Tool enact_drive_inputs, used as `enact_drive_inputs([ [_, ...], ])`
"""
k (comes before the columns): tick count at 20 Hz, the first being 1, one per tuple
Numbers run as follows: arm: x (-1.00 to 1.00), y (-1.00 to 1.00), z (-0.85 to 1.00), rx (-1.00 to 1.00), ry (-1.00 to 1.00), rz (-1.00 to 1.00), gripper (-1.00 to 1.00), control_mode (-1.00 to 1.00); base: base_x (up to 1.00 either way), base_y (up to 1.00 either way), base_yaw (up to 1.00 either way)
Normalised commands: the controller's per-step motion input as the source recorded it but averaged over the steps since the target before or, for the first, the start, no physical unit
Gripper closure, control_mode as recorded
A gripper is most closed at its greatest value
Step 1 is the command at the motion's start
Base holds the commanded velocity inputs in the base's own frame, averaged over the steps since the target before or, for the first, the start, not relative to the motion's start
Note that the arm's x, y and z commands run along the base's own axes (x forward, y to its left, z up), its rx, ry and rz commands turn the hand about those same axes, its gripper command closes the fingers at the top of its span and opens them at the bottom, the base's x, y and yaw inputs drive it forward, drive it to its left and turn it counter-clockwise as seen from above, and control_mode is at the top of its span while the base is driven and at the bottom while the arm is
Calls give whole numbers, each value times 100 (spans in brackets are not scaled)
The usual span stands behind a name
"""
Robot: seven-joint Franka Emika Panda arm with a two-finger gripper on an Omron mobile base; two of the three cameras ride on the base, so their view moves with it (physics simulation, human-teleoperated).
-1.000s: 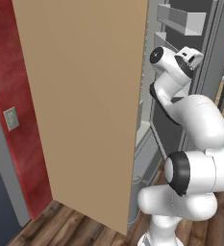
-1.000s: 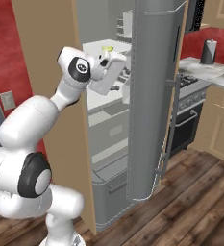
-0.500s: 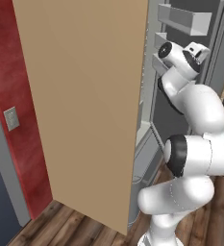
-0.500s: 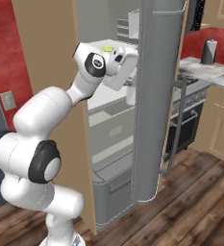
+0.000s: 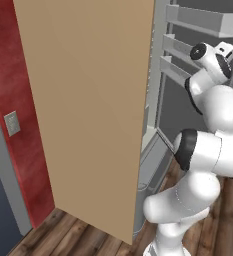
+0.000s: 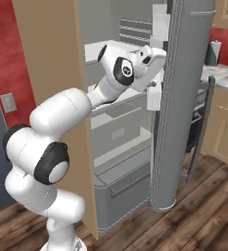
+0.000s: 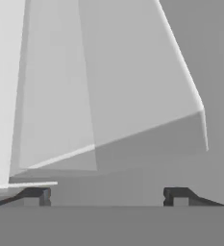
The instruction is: There is a bowl on the dining counter. Grab a lemon wedge from the fridge and place it in the bowl. Then get the liquor bottle and glass cup from the cabinet and place them next to the bowl.
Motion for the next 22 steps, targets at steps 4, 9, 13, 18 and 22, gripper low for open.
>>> enact_drive_inputs([
  [4, -1, -100, -9, 2, -13, 13, -100, -100, 0, 0, 0],
  [9, -33, -79, -2, 0, -18, 10, -100, -100, 0, 0, 0],
  [13, -80, -5, 0, 0, -18, 1, -100, -100, 0, 0, 0],
  [18, -70, 49, 2, 0, -5, 0, -100, -100, 0, 0, 0],
  [22, -40, 92, 14, 0, 0, 0, -100, -100, 0, 0, 0],
])
